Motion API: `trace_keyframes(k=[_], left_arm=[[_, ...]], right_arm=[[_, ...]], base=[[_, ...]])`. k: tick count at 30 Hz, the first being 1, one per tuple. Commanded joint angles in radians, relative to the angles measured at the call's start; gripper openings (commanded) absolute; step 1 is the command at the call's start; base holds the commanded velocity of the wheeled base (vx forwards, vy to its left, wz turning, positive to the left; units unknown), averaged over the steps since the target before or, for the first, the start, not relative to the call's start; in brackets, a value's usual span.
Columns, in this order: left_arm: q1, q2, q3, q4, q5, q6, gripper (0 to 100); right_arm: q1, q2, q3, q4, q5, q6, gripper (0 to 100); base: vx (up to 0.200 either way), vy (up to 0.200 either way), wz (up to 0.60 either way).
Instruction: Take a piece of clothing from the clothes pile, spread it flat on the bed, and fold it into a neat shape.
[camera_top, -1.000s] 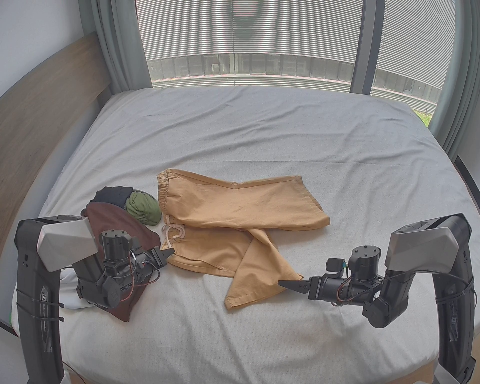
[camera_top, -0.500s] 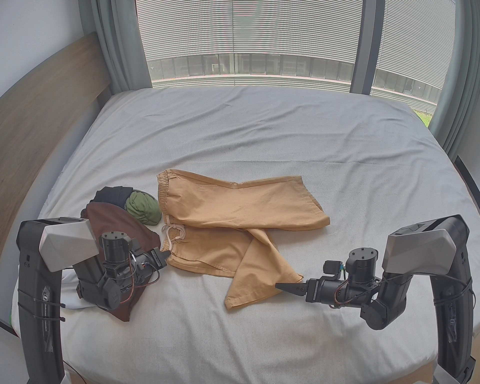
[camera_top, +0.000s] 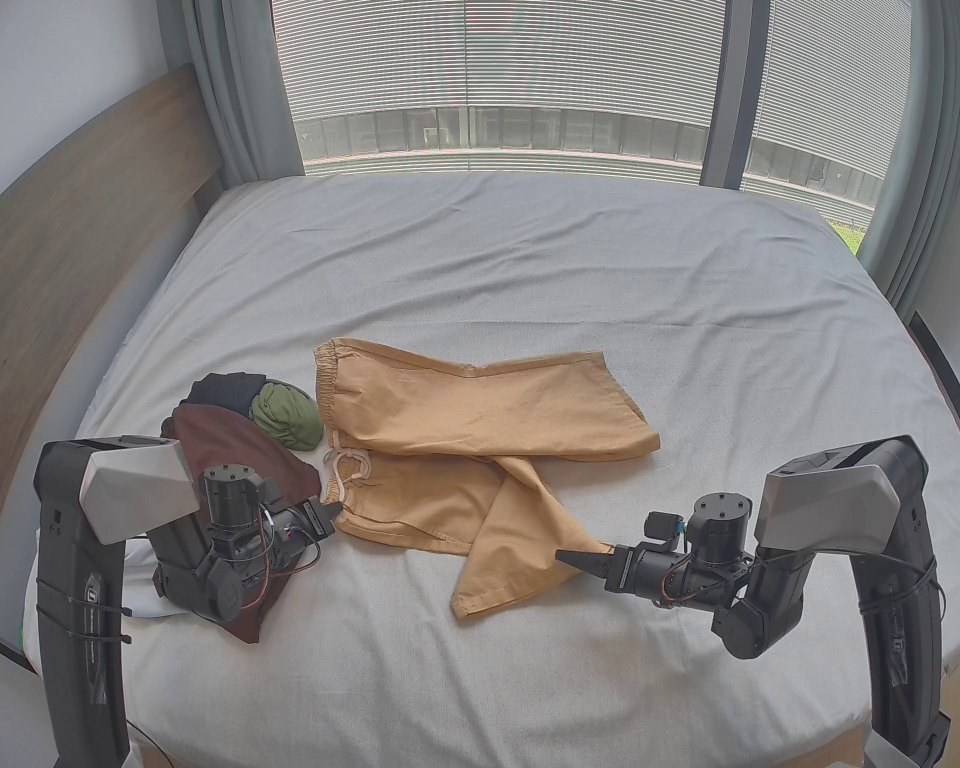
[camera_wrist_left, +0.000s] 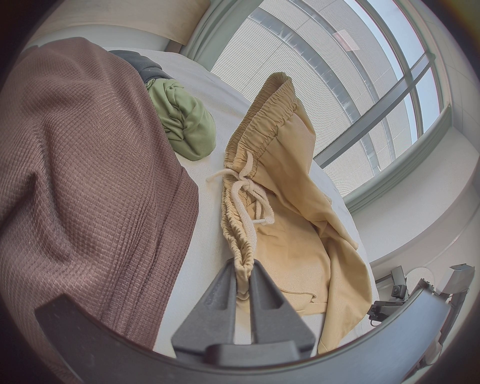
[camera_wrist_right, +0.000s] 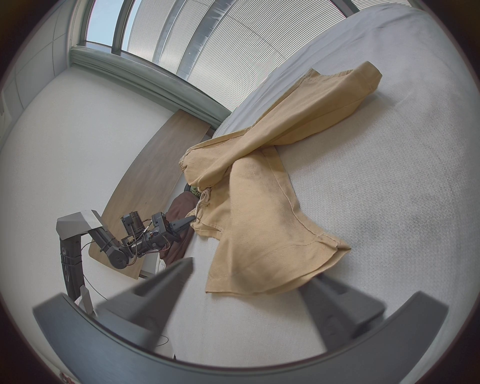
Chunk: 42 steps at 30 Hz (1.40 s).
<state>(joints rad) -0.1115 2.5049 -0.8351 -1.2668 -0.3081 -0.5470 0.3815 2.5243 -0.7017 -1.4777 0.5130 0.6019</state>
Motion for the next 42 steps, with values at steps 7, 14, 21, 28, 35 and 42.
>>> trace_keyframes(k=[7,14,21,28,35,42], left_arm=[[0.001,-0.009,0.044,-0.025,-0.011,-0.002,0],[0.001,-0.086,0.137,-0.039,-0.028,-0.001,0],[0.032,-0.178,0.209,-0.014,-0.103,-0.002,0],[0.078,-0.209,0.275,-0.014,-0.120,0.006,0],[0.099,-0.239,0.329,-0.013,-0.152,0.007,0],[0.119,-0.239,0.370,-0.003,-0.154,0.045,0]], right_arm=[[-0.023,-0.018,-0.005,0.000,-0.002,0.001,0],[-0.110,-0.116,0.002,0.051,-0.001,-0.004,0],[-0.179,-0.125,-0.019,0.089,-0.001,-0.007,0],[-0.214,-0.102,-0.074,0.140,-0.001,-0.007,0],[-0.237,-0.097,-0.093,0.177,-0.001,-0.008,0],[-0.268,-0.093,-0.114,0.201,-0.001,-0.010,0]], base=[[0.000,0.000,0.00],[0.000,0.000,0.00],[0.000,0.000,0.00],[0.000,0.000,0.00],[0.000,0.000,0.00],[0.000,0.000,0.00]])
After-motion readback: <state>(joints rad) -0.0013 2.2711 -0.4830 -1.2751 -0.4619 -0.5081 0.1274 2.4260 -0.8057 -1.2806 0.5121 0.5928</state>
